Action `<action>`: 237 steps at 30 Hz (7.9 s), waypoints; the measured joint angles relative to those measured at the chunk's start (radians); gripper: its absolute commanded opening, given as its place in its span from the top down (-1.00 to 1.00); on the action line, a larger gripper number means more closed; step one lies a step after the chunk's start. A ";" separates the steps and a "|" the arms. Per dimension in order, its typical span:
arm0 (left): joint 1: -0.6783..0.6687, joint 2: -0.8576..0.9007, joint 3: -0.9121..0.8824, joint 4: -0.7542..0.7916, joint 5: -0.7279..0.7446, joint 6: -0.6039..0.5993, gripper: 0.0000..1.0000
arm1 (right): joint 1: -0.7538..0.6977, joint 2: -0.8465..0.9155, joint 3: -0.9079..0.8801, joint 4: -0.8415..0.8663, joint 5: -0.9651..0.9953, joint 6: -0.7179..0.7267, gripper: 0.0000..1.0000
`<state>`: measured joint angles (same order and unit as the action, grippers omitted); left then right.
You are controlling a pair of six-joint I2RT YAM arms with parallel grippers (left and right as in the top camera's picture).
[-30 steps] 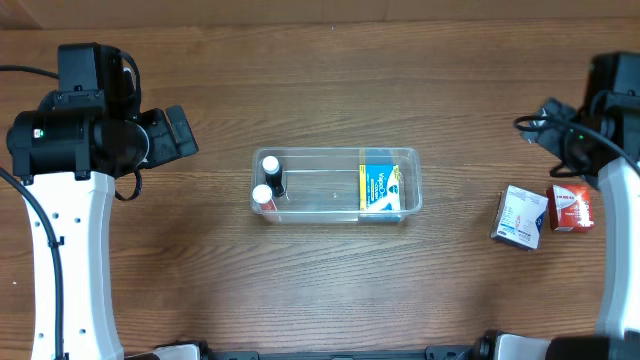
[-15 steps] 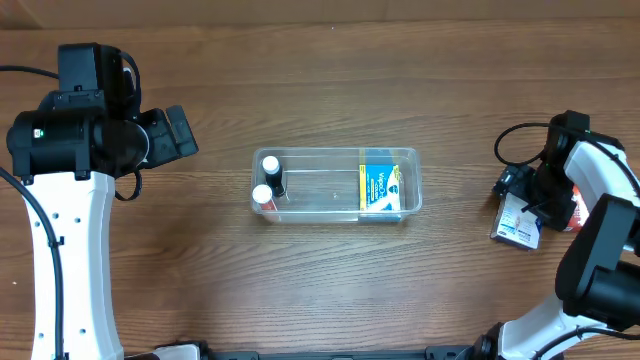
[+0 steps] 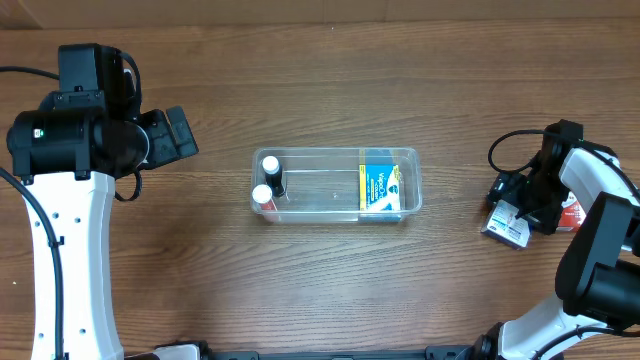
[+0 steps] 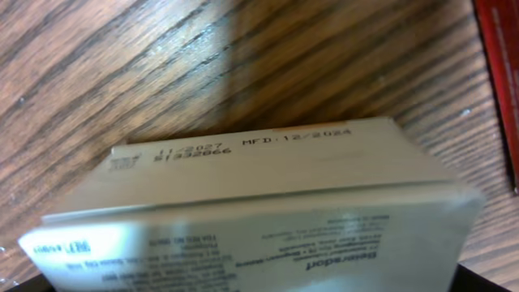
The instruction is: Pack container
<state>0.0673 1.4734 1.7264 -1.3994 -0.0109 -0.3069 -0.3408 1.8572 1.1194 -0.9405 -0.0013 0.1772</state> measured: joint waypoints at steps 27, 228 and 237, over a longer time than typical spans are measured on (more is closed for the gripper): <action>0.000 0.000 -0.002 -0.003 0.000 0.000 -1.00 | 0.978 -0.196 0.528 -0.237 0.037 0.379 -0.49; -0.094 -0.943 -0.740 0.188 -0.016 0.134 -1.00 | 0.388 -1.843 -1.101 0.861 -0.106 -0.196 -1.00; -0.094 -0.943 -0.740 0.188 -0.016 0.134 -1.00 | 0.388 -1.843 -1.101 0.861 -0.106 -0.200 -1.00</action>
<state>-0.0265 0.5301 0.9859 -1.2118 -0.0269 -0.1726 0.0475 0.0147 0.0181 -0.0792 -0.1074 -0.0223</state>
